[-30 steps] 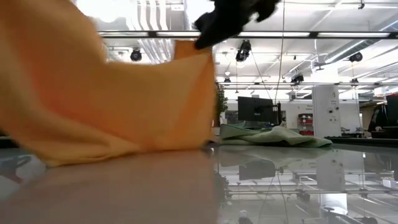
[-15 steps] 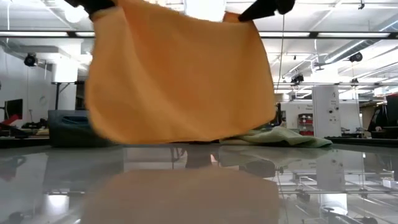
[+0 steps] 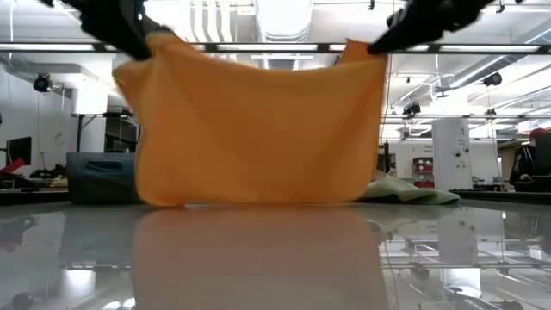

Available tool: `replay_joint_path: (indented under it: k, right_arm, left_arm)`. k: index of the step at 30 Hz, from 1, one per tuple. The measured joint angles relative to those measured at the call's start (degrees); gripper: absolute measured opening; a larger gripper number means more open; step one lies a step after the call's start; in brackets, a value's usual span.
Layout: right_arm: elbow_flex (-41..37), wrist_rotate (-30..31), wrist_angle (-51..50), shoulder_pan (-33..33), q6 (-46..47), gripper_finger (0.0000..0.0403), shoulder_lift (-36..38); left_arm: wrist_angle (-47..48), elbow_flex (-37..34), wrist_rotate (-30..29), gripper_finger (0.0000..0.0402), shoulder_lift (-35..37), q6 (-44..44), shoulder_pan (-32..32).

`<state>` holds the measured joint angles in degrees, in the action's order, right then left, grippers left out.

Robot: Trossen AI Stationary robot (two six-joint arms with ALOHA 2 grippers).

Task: Fold microfiber towels
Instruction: Fold the orange microfiber cloth

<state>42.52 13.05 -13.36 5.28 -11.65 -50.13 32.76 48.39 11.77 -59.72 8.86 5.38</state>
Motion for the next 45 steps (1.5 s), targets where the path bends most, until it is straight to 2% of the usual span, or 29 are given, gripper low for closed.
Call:
replay_joint_path:
  k: [3, 7, 12, 18, 21, 25, 28, 31, 33, 35, 40, 43, 45]
  right_arm:
    - [-2.9, -0.6, 0.5, 2.7, 5.9, 0.0008, -0.6]
    - [-5.5, -7.8, 0.0, 6.1, 13.8, 0.0008, -2.3]
    - [-7.1, -10.6, 0.4, 10.7, 24.1, 0.0008, -5.3]
    - [-7.2, -17.8, 0.6, 14.0, 34.3, 0.002, -10.7]
    - [-7.2, -21.7, 0.4, 14.9, 39.9, 0.0039, -12.9]
    - [-7.2, -28.6, 0.4, 15.4, 45.4, 0.0074, -14.6]
    - [-7.2, -30.0, 0.4, 15.4, 46.1, 0.0099, -14.3]
    - [-7.2, -27.1, 0.4, 15.3, 43.5, 0.0116, -13.7]
    - [-7.2, -22.1, 0.4, 15.2, 41.0, 0.012, -13.4]
    - [-7.2, -16.0, 0.3, 14.8, 38.0, 0.0116, -13.3]
    - [-7.2, -2.4, 0.9, 12.3, 30.6, 0.0078, -14.7]
    - [-7.2, 1.9, 3.7, 10.6, 27.0, 0.0046, -16.4]
    - [-7.3, 3.5, 8.5, 9.5, 24.9, 0.0025, -18.5]
  left_arm:
    - [-3.4, -1.2, 0.4, 0.0, -4.7, -3.3, 3.5]
    - [-10.3, -2.0, 1.6, 0.0, -10.5, -9.9, 8.3]
    - [-19.1, -2.0, 1.8, 0.0, -18.5, -17.8, 12.9]
    - [-22.0, -1.7, 2.9, 0.0008, -27.1, -24.0, 15.4]
    - [-25.1, -1.5, 3.9, 0.0036, -29.3, -26.8, 16.5]
    - [-26.2, -1.5, 5.4, 0.0095, -30.2, -30.0, 17.4]
    - [-26.0, -1.5, 5.4, 0.014, -29.6, -32.5, 17.5]
    - [-25.1, -1.4, 6.6, 0.0171, -28.0, -32.1, 17.5]
    - [-22.4, -1.4, 6.6, 0.018, -26.1, -31.0, 17.3]
    - [-19.4, -1.4, 3.7, 0.0179, -24.4, -29.6, 17.1]
    - [-15.5, -2.3, -13.9, 0.0151, -20.3, -23.6, 16.1]
    - [-15.1, -3.3, -24.6, 0.0123, -19.8, -21.8, 15.1]
    - [-13.8, -3.9, -29.5, 0.0106, -19.8, -22.0, 14.4]
